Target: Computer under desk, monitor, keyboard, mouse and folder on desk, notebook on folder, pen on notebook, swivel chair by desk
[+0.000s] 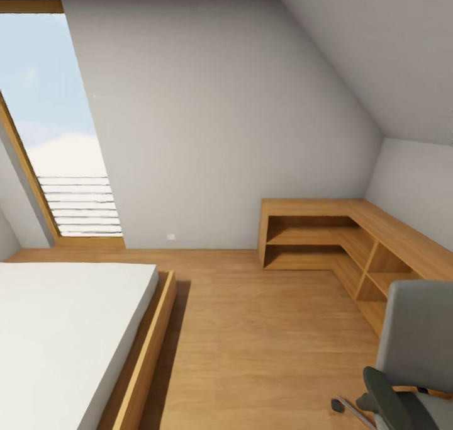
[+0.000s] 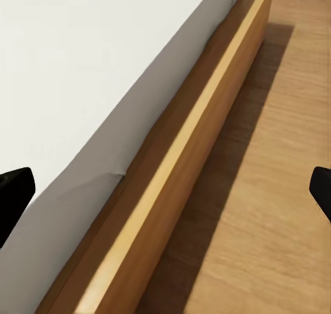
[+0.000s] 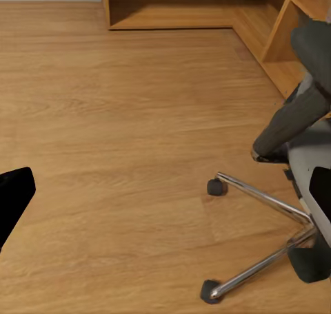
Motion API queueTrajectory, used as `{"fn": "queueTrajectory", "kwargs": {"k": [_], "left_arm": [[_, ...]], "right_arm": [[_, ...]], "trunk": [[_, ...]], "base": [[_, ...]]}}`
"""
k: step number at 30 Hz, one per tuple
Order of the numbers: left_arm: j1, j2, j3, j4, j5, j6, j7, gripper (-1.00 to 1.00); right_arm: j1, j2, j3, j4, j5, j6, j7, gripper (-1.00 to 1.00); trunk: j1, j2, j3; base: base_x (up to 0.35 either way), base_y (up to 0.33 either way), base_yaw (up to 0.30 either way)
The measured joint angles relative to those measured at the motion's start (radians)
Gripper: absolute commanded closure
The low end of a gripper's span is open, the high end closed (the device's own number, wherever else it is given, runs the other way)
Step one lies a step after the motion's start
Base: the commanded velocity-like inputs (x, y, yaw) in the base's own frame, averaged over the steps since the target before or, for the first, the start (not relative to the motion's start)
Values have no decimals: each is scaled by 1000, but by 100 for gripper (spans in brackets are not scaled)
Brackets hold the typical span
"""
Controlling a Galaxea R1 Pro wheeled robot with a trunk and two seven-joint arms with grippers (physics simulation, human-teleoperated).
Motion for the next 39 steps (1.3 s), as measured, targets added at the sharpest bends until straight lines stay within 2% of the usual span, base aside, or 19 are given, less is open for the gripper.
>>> {"fn": "queueTrajectory", "kwargs": {"k": [39], "left_arm": [[0, 0, 0, 0, 0, 0, 1, -100]], "right_arm": [[0, 3, 1, 0, 0, 16, 1, -100]], "trunk": [[0, 0, 0]], "base": [[324, 0, -1]]}}
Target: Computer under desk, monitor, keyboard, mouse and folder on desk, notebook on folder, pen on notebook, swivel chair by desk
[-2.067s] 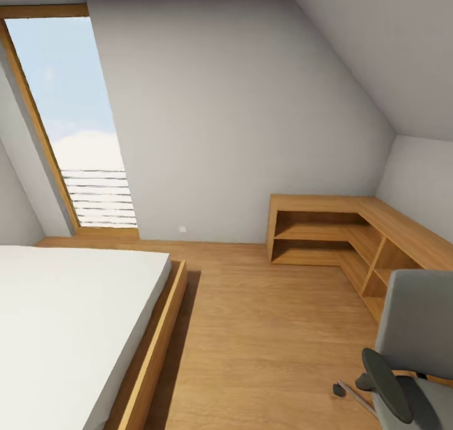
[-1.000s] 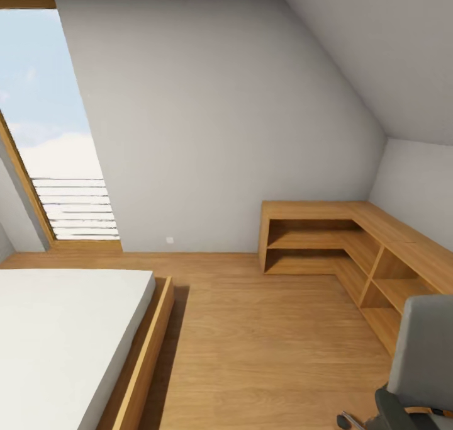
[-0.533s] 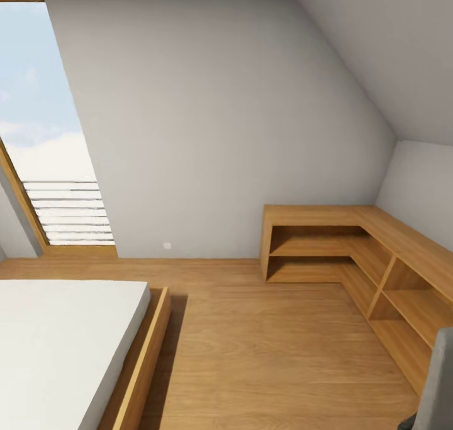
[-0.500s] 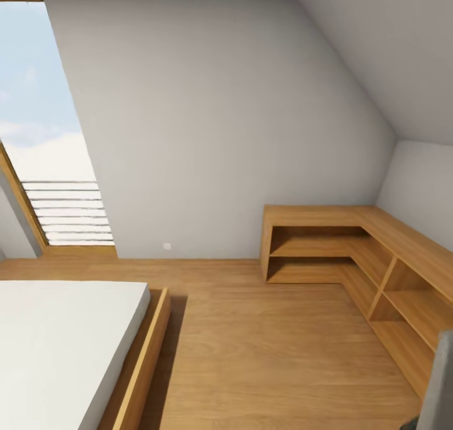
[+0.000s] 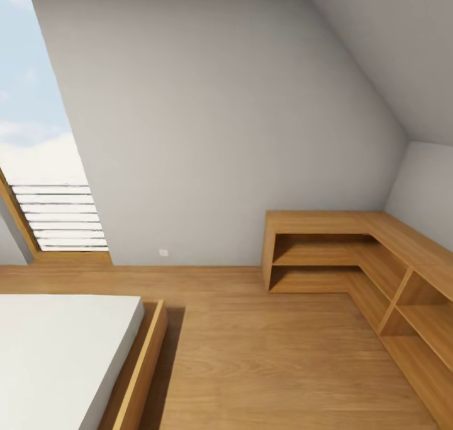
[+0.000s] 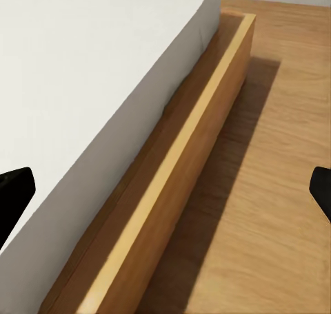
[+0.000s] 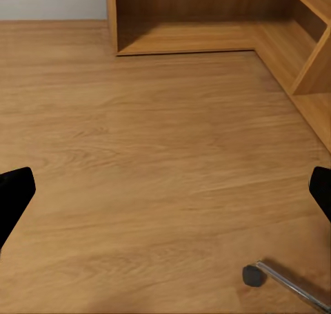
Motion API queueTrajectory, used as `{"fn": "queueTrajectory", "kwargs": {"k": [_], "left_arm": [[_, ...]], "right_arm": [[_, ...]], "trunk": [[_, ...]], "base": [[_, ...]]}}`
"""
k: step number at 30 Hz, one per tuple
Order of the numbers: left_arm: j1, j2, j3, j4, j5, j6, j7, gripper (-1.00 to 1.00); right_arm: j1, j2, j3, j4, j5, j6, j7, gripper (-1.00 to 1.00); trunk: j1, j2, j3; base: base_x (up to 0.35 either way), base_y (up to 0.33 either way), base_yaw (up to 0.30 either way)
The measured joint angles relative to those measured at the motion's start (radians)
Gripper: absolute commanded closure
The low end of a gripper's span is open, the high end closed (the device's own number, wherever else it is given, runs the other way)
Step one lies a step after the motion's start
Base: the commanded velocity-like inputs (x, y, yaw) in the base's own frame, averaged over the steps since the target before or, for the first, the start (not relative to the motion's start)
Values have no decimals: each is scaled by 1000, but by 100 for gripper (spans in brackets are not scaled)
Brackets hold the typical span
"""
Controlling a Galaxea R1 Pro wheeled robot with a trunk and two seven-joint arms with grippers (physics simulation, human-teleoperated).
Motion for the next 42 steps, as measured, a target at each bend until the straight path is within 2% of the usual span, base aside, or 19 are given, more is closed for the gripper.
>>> {"fn": "queueTrajectory", "kwargs": {"k": [14, 27, 42], "left_arm": [[0, 0, 0, 0, 0, 0, 1, -100], [0, 0, 0, 0, 0, 0, 1, -100], [0, 0, 0, 0, 0, 0, 1, -100]], "right_arm": [[0, -5, -1, 0, 1, 0, 1, -100], [0, -6, -1, 0, 0, 0, 21, -100], [0, -5, -3, -1, -4, 1, 18, -100]], "trunk": [[0, 0, 0], [0, 0, 5], [0, 0, 6]], "base": [[326, 0, -1], [325, 0, -152], [325, 0, -13]]}}
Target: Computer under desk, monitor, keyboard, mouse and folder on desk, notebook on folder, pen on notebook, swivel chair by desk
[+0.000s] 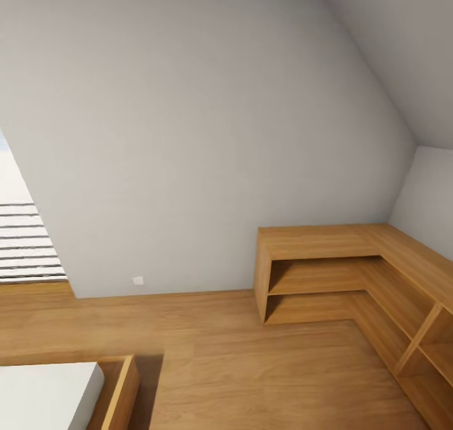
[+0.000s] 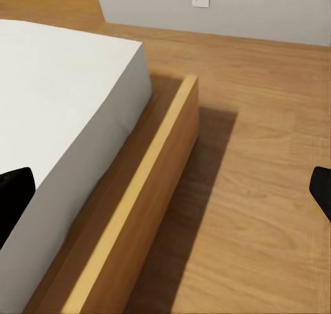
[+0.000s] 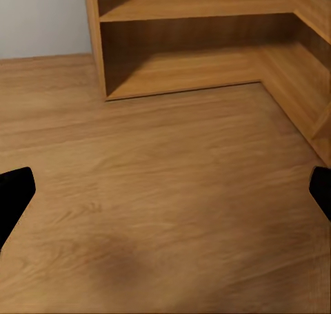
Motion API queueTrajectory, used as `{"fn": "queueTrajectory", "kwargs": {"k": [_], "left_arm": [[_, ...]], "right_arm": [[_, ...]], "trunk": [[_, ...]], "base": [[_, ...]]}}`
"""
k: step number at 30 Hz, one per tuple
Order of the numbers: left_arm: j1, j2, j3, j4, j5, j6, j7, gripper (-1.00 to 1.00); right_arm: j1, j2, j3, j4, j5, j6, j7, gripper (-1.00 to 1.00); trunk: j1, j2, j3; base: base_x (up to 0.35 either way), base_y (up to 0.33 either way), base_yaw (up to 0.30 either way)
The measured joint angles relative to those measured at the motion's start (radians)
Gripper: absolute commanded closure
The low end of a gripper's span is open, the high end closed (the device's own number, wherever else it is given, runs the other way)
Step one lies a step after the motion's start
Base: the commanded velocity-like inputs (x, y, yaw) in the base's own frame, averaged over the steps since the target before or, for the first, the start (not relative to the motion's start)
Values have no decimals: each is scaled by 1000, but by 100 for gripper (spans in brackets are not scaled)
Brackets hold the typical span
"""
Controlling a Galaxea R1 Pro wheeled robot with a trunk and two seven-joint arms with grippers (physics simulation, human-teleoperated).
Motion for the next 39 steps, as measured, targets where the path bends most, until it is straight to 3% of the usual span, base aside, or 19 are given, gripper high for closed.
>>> {"fn": "queueTrajectory", "kwargs": {"k": [14, 22, 39], "left_arm": [[0, 0, -1, 0, 0, 0, 0, -100], [0, 0, -3, 0, 0, 85, 2, -100], [0, 0, -2, 0, 0, 91, 2, -100]], "right_arm": [[0, 0, 2, 1, 4, 0, 5, -100], [0, -1, 2, 1, 4, 0, 14, -100], [0, -1, 3, 0, 5, 32, 19, -100]], "trunk": [[0, 0, 0], [0, 0, 0], [1, 0, 0]], "base": [[325, 0, -19], [305, 0, -205], [45, 0, -258]]}}
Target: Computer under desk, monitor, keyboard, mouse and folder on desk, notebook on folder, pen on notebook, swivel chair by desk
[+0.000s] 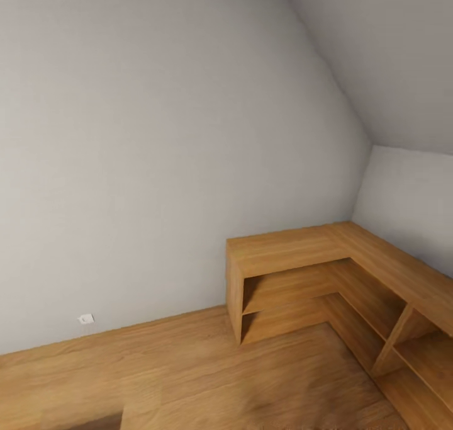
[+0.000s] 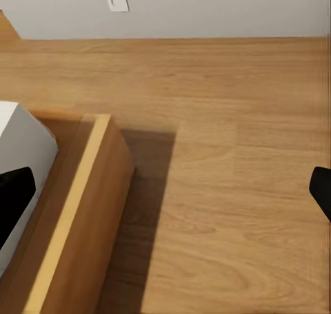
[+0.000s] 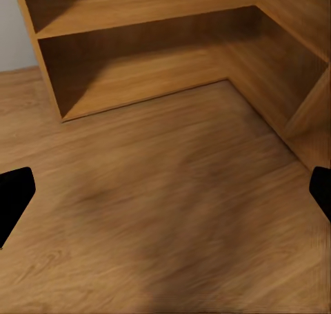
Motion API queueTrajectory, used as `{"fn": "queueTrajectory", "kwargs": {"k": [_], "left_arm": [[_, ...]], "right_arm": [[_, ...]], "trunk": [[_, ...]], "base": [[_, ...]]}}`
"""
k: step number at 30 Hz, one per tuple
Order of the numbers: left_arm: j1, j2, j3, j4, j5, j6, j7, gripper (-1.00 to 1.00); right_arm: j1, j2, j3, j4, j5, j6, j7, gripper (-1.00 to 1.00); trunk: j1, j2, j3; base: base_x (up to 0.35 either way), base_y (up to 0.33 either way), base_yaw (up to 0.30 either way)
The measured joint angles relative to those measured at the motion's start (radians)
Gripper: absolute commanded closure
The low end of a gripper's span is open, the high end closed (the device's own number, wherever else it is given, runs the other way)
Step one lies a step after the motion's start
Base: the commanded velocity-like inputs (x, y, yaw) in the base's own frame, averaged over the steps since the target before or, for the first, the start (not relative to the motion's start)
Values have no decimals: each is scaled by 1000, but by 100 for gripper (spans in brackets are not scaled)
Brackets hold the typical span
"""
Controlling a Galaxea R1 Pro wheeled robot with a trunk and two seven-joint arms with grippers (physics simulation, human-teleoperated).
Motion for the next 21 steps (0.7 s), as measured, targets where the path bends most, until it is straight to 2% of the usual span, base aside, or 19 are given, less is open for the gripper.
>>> {"fn": "queueTrajectory", "kwargs": {"k": [6, 17, 21], "left_arm": [[0, 0, 0, 0, 1, 0, 0, -100], [0, 0, -1, -1, 1, 0, 0, -100], [0, 0, 0, -1, 0, 0, 0, -100]], "right_arm": [[0, 0, 0, 0, 0, 3, 0, -100], [0, 0, 0, 0, 0, 3, 0, -100], [0, 1, 0, 0, 0, 3, 0, -100]], "trunk": [[0, 0, 0], [-1, 0, 0], [0, 0, 0]], "base": [[46, 0, -260], [289, 0, -262], [176, 0, -267]]}}
